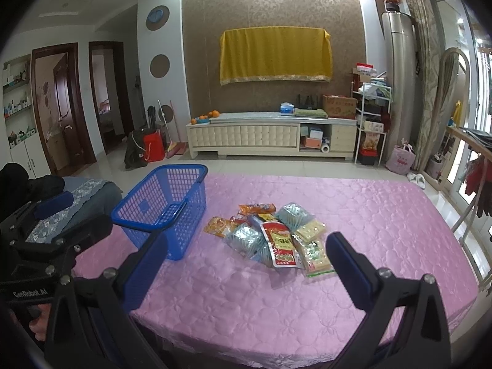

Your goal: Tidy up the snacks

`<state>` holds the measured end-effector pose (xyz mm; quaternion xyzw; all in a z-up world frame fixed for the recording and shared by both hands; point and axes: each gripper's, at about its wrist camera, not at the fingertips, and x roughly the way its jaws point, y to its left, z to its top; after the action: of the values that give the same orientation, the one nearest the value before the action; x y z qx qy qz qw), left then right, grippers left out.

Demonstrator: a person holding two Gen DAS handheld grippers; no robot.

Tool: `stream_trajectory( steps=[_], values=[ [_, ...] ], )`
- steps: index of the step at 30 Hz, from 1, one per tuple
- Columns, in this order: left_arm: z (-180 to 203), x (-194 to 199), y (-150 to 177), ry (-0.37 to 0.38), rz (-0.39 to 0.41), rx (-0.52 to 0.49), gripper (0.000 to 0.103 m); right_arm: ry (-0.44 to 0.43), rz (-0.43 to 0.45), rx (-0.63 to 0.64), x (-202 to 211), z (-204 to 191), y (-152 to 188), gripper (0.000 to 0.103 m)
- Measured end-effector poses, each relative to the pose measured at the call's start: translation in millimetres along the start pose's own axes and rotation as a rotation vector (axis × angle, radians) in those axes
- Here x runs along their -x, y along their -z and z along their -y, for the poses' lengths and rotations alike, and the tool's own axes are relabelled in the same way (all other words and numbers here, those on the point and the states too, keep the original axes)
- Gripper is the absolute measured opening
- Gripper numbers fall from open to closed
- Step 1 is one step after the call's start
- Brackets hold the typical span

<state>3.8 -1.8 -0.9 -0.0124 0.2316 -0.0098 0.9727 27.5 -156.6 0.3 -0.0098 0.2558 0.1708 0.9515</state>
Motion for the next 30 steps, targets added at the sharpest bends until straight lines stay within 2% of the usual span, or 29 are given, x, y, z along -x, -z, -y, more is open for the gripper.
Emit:
stream_trajectory(
  steps=[30],
  values=[
    [-0.5,2.6,-0.2,0.002,-0.006,0.013,0.103,-0.016,-0.013,0.010,0.3,0.3,1.6,0.103]
  ],
)
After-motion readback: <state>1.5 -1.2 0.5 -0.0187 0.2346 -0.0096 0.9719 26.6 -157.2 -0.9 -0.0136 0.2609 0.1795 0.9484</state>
